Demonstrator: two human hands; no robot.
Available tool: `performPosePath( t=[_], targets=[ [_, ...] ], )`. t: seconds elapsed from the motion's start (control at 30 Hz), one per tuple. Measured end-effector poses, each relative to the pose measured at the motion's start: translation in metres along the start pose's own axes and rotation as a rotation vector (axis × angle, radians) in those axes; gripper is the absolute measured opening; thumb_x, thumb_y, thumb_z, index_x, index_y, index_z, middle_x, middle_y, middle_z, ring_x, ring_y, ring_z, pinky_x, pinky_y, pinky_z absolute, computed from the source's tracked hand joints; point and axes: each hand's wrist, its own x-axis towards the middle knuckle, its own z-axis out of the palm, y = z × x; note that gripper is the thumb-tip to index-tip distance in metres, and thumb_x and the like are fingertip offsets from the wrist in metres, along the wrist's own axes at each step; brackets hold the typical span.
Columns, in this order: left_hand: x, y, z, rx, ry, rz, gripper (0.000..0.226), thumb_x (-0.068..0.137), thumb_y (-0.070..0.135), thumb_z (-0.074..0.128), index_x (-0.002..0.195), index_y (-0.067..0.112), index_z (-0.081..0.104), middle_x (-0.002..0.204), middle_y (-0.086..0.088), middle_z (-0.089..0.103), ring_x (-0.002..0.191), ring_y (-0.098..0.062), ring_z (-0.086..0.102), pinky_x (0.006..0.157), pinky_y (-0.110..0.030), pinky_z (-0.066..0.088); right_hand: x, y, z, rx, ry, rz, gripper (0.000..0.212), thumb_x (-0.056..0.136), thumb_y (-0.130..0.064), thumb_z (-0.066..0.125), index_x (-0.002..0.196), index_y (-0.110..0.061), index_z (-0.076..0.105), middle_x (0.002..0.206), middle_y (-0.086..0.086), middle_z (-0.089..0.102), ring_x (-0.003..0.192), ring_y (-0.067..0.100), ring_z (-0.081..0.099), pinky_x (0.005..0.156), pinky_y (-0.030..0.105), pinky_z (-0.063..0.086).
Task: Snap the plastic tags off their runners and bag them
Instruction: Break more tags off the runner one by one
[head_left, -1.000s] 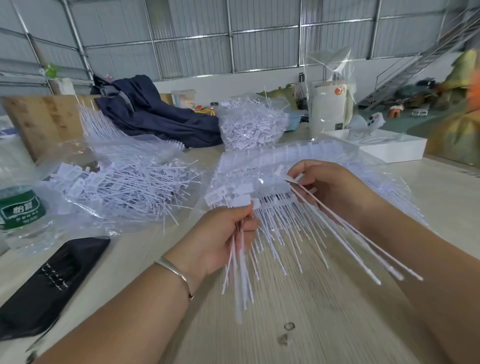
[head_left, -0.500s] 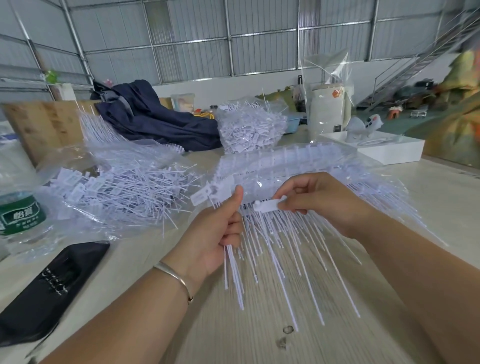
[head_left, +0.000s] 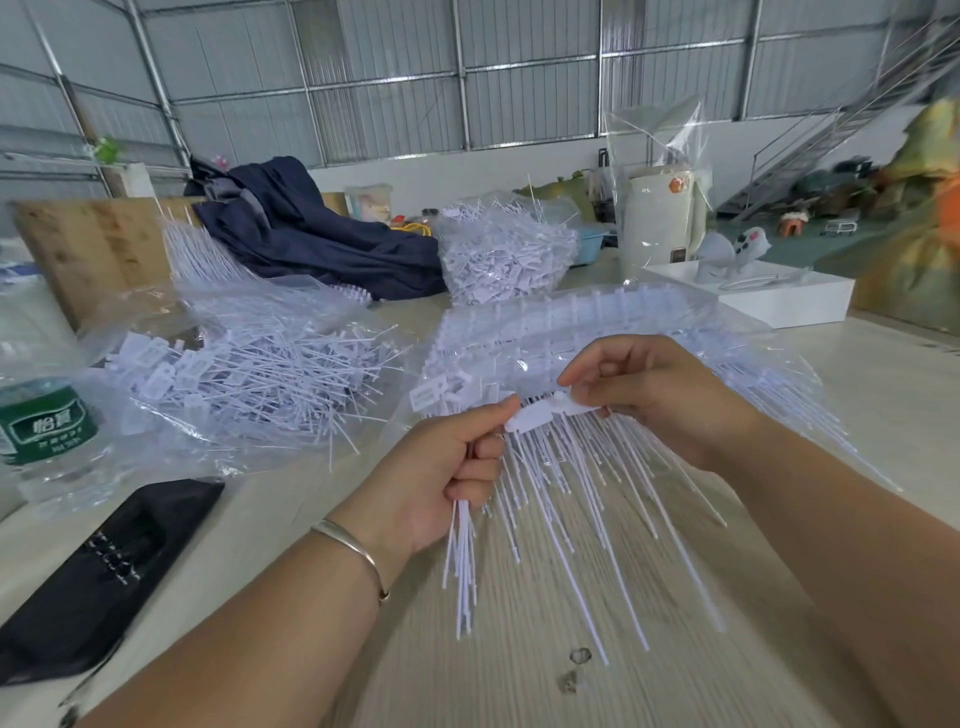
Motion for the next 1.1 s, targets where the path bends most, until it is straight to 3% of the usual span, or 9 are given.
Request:
performPosePath(
  t=[0.13,0.23,0.33,0.43,0.53,0.63,0.8,0.97,1.1],
  targets=[
    [-0.001,0.001,0.001,-0.01,-0.038,0.044,0.016,0.077,0.029,0.071,0.078,0.019,0.059,0.056,0.006,0.041,0.038,-0.002,0.025,0.031,-0.013,0.016,0.002,0.002,-0.002,0.041,0.006,0.006,0.014,0.082,0.009,0.063,0.088,-0.002,0.071,0.069,0.004,0.06,0.062,0.011,0.053,0.059,0.019,0.044],
    [-0.001,0.001,0.0,-0.065,-0.073,0.095,0.02,0.074,0.031,0.07,0.075,0.02,0.054,0.058,0.007,0.042,0.038,-0.002,0.025,0.032,-0.013,0.015,0.001,0.002,-0.003,-0.011,-0.006,0.046,0.002,0.08,-0.008,0.072,0.083,-0.008,0.071,0.061,-0.002,0.057,0.056,0.009,0.049,0.057,0.017,0.044],
    [-0.002,0.002,0.0,-0.146,-0.115,0.118,0.017,0.075,0.031,0.069,0.068,0.021,0.058,0.058,0.008,0.039,0.037,-0.001,0.025,0.032,-0.012,0.015,-0.002,0.0,-0.002,-0.034,-0.06,0.1,0.014,0.072,-0.025,0.075,0.072,-0.014,0.067,0.058,0.002,0.05,0.056,0.012,0.049,0.062,0.02,0.047],
    [-0.003,0.002,-0.001,-0.203,-0.206,0.081,0.022,0.078,0.031,0.067,0.062,0.02,0.058,0.057,0.009,0.038,0.036,-0.002,0.027,0.032,-0.012,0.016,-0.003,-0.001,0.004,0.056,-0.147,0.107,0.012,0.075,-0.024,0.07,0.072,-0.014,0.063,0.059,-0.004,0.057,0.062,0.012,0.055,0.068,0.022,0.048],
    [-0.004,-0.004,0.003,-0.252,-0.332,-0.005,0.019,0.085,0.031,0.061,0.072,0.017,0.058,0.058,0.009,0.039,0.036,-0.001,0.029,0.033,-0.012,0.015,-0.004,-0.001,0.014,0.23,-0.262,0.119,0.025,0.075,-0.022,0.07,0.085,-0.004,0.057,0.07,0.004,0.055,0.064,0.012,0.054,0.069,0.024,0.047],
    [-0.003,-0.008,0.006,-0.282,-0.376,-0.032,0.014,0.088,0.029,0.059,0.083,0.017,0.055,0.061,0.008,0.04,0.037,0.0,0.029,0.034,-0.012,0.014,-0.005,-0.001,0.021,0.266,-0.277,0.142,0.029,0.075,-0.025,0.069,0.091,-0.006,0.055,0.078,0.01,0.05,0.067,0.014,0.051,0.072,0.028,0.044],
    [-0.001,-0.005,0.008,-0.284,-0.32,-0.015,0.018,0.079,0.028,0.067,0.086,0.016,0.056,0.063,0.006,0.039,0.037,0.0,0.028,0.031,-0.012,0.016,-0.005,-0.001,0.019,0.184,-0.234,0.135,0.022,0.073,-0.03,0.073,0.073,-0.012,0.061,0.07,0.004,0.049,0.059,0.013,0.044,0.062,0.024,0.037],
    [0.001,-0.001,0.003,-0.152,-0.109,0.071,0.025,0.072,0.018,0.072,0.089,0.014,0.055,0.066,0.003,0.047,0.043,-0.003,0.028,0.03,-0.013,0.017,-0.002,0.002,0.01,0.117,-0.123,0.154,0.018,0.067,-0.026,0.078,0.073,-0.014,0.065,0.063,0.004,0.043,0.053,0.013,0.037,0.054,0.023,0.031],
    [0.0,-0.001,0.004,-0.103,-0.096,0.071,0.016,0.069,0.011,0.066,0.075,0.016,0.051,0.06,0.004,0.042,0.042,-0.003,0.024,0.031,-0.013,0.014,-0.001,0.003,0.006,0.1,-0.128,0.149,0.013,0.069,-0.014,0.075,0.077,-0.011,0.066,0.058,0.0,0.047,0.05,0.011,0.036,0.049,0.019,0.032]
  ],
)
